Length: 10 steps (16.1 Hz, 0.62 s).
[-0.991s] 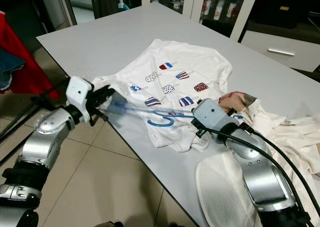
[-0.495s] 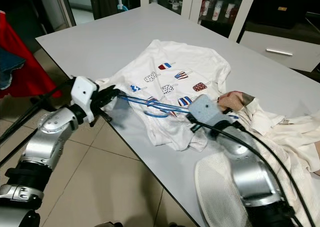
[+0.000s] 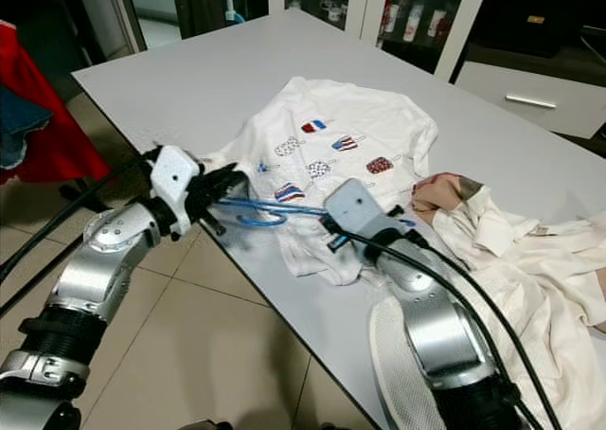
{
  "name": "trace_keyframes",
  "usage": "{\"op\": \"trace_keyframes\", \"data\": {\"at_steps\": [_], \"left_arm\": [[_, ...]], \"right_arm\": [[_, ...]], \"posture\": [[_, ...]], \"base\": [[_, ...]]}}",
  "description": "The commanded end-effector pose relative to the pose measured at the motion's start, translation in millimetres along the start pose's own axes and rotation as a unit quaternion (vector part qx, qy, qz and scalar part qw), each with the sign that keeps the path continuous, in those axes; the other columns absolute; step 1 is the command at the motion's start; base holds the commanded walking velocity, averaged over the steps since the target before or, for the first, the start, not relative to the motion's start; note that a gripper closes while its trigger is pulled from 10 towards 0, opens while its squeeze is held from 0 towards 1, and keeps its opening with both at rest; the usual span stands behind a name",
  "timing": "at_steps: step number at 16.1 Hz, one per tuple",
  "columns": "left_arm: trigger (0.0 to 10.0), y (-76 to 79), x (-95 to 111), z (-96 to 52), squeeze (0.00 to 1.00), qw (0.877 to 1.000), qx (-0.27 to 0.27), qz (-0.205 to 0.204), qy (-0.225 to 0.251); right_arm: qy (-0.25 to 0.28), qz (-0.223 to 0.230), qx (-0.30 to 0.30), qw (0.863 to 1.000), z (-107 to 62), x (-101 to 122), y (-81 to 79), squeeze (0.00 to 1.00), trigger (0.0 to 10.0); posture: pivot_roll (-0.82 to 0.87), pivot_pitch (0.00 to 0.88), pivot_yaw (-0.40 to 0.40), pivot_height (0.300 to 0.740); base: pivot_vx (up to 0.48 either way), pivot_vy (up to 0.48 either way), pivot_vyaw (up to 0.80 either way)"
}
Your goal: Hang hanger
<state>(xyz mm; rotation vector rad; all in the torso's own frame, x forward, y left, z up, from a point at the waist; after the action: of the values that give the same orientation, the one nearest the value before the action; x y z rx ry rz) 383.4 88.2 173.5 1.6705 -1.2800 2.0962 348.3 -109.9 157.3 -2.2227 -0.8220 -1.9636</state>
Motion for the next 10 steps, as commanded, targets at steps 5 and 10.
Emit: {"op": "trace_keyframes", "data": {"at_steps": [5, 10], "left_arm": [[0.0, 28.2, 22.6, -5.2, 0.0, 0.993, -0.097, 0.043, 0.041], [0.0, 21.7, 11.6, -13.8, 0.0, 0.993, -0.104, 0.064, 0.007]], "right_arm": [[-0.002, 0.058, -0.044, 0.997, 13.6, 0.0, 9.5, 0.0, 10.0], [-0.004, 0.067, -0.041, 0.997, 10.8, -2.5, 17.4, 0.0, 10.0]], "posture": [[0.06, 0.106, 0.006, 0.74], [0.07, 0.106, 0.007, 0.74]], "base": [[0.0, 0.0, 0.0], [0.0, 0.0, 0.0]]}}
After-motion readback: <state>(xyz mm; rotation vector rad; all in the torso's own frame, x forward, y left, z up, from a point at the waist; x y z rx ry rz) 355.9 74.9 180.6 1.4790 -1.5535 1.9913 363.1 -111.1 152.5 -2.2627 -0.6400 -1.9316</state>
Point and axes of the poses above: a point about 5 cm out from each wrist's last joint towards the gripper, its own z axis pointing out of the wrist towards the gripper, its own x axis along the axis of the wrist's last joint, y = z × x, the point moved 6 cm from there along z, pointing out of the wrist towards the gripper, and after that the axes turned 13 degrees about z, right-handed, at the moved point
